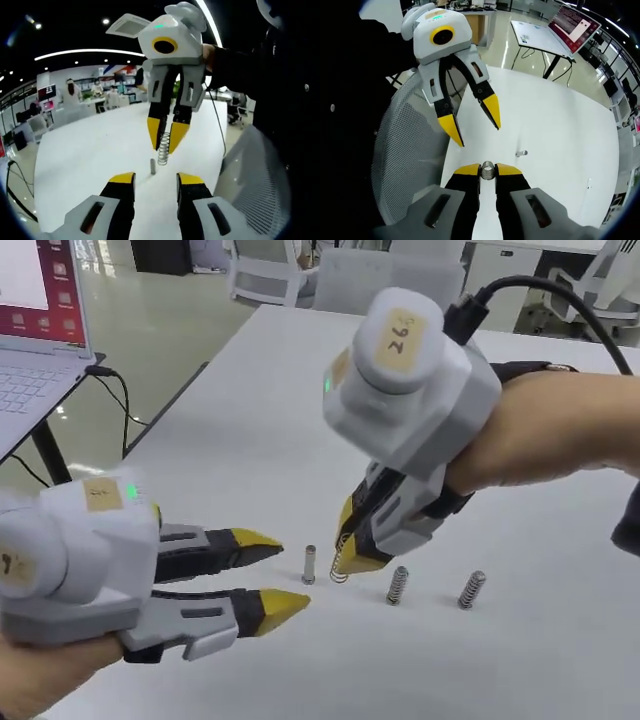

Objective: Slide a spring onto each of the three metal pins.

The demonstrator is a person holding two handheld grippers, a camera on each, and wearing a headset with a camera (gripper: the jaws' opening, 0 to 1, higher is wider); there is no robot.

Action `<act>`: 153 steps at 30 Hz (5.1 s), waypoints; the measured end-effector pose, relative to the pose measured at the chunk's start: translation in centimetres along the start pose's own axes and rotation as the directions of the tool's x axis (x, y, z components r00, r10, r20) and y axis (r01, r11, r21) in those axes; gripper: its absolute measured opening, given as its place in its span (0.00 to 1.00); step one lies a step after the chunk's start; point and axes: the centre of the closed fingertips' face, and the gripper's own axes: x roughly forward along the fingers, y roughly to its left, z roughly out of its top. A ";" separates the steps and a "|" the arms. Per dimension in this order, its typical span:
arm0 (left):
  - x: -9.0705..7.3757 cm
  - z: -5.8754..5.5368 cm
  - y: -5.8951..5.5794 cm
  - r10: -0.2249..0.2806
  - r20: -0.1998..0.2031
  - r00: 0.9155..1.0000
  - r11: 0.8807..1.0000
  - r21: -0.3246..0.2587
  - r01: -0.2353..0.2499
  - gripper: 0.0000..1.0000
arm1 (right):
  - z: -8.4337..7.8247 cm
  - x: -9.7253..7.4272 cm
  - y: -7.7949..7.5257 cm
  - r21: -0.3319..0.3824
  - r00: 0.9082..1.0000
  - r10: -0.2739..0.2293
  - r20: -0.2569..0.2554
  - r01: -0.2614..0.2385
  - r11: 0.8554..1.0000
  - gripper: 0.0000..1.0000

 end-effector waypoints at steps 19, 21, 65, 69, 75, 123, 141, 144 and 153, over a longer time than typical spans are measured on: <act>-0.4 -1.7 -1.0 0.050 -0.008 0.999 0.997 -0.064 -0.050 0.47 | 0.3 1.9 -5.2 0.040 0.997 -0.083 -0.002 0.083 0.996 0.08; -0.4 -1.7 -1.0 0.053 -0.003 0.999 0.997 -0.062 -0.053 0.48 | 0.3 2.3 -5.8 0.058 0.996 -0.084 0.004 0.084 0.995 0.08; 0.4 -2.9 -1.6 0.016 -0.058 0.998 0.998 -0.053 -0.020 0.46 | -2.8 10.6 -8.5 0.140 0.995 -0.046 -0.083 0.058 0.989 0.08; 0.5 -3.0 -1.7 0.017 -0.059 0.998 0.998 -0.054 -0.020 0.46 | -3.2 11.1 -8.2 0.139 0.994 -0.040 -0.098 0.054 0.989 0.08; 0.5 -3.1 -1.7 0.018 -0.057 0.998 0.998 -0.057 -0.021 0.45 | -3.6 11.8 -7.3 0.128 0.993 -0.015 -0.121 0.030 0.991 0.08; 0.7 -3.6 -2.1 0.004 -0.090 0.996 0.999 -0.050 -0.009 0.45 | -3.3 5.3 -7.8 0.278 0.979 -0.187 0.082 0.158 0.947 0.18; 0.8 -3.6 -2.0 -0.006 -0.094 0.996 0.999 -0.050 0.002 0.45 | -8.3 -4.7 -6.1 0.514 0.846 -0.453 0.281 0.265 0.816 0.17; 0.7 -3.6 -1.8 -0.002 -0.097 0.995 0.999 -0.045 -0.002 0.45 | -9.5 -5.7 -5.5 0.542 0.825 -0.486 0.288 0.278 0.793 0.17; 0.3 -3.1 -1.2 0.020 -0.086 0.996 0.998 -0.050 -0.024 0.45 | -12.8 -7.4 -4.4 0.613 0.793 -0.547 0.268 0.298 0.732 0.17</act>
